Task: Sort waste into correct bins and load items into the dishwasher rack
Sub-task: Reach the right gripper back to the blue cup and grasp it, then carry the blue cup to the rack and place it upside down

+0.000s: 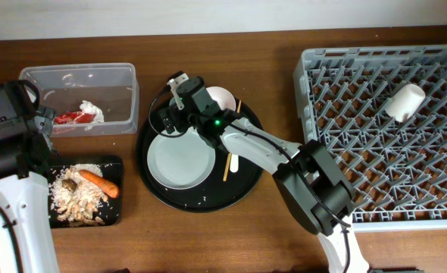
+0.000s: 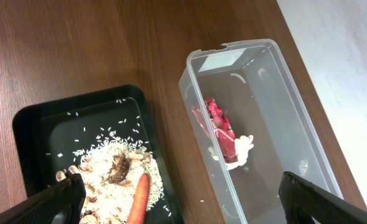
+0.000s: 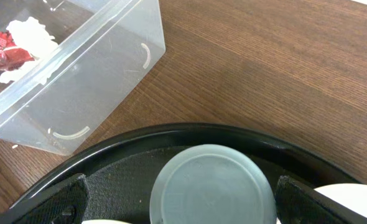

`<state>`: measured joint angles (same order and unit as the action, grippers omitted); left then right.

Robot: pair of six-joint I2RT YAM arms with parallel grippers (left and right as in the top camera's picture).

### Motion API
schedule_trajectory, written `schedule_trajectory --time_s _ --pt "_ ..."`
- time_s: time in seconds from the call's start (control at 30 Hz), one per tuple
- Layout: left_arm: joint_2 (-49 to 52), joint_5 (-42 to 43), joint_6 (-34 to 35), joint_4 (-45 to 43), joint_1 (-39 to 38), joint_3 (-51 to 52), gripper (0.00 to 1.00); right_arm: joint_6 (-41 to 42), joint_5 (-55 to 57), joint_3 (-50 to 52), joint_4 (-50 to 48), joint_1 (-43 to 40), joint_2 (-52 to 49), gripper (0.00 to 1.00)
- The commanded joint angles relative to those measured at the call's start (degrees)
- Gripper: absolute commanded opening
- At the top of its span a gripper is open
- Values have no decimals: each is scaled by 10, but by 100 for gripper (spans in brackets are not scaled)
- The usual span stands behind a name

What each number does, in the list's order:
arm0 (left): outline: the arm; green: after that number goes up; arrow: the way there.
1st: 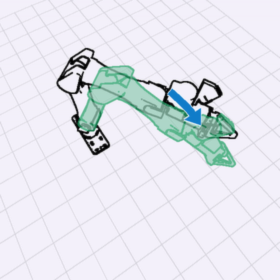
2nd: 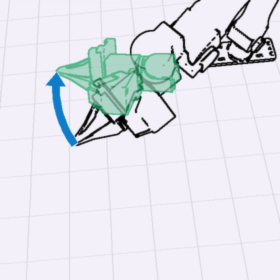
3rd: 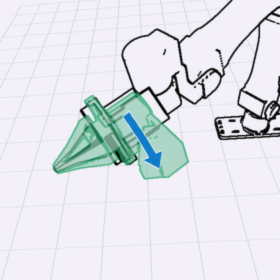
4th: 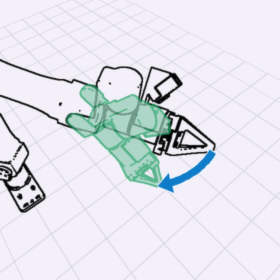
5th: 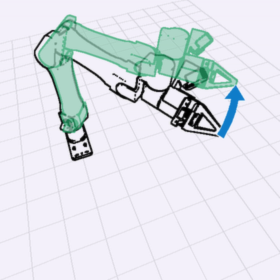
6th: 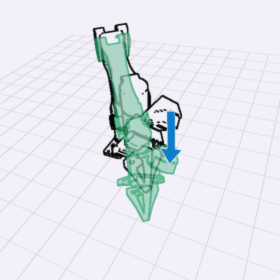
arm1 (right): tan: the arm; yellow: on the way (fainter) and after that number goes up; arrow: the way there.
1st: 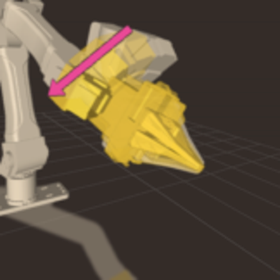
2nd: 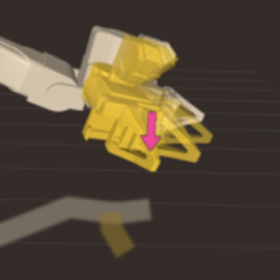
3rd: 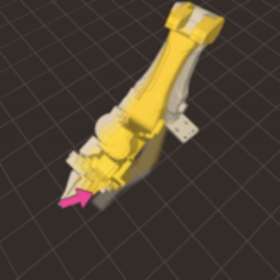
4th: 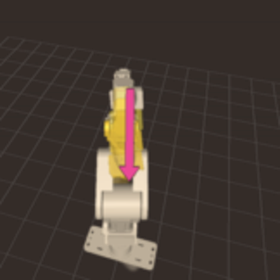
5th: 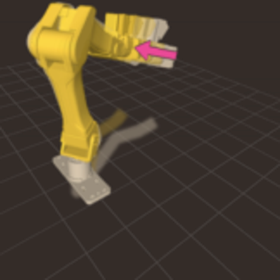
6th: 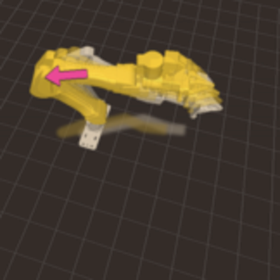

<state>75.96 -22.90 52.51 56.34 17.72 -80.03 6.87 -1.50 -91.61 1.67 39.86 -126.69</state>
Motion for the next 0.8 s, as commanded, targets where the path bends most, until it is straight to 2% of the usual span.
schedule_trajectory --time_s 0.0,0.27,0.43,0.57,0.6,0.77 --pt "1 -3 6 0 2 2 99 -7 11 -3 0 3 -12 98" --pt "1 -3 6 0 2 2 99 -7 24 -3 -2 2 -21 97" --pt "1 -3 6 0 2 2 99 -7 24 -3 -7 3 -21 76" --pt "1 -3 6 0 2 2 99 -7 24 -15 -11 2 -20 72" --pt "1 -3 6 0 2 2 99 -7 24 -22 -8 1 -19 68" --pt "1 -3 6 0 2 2 99 -6 24 -95 67 -21 -13 61"
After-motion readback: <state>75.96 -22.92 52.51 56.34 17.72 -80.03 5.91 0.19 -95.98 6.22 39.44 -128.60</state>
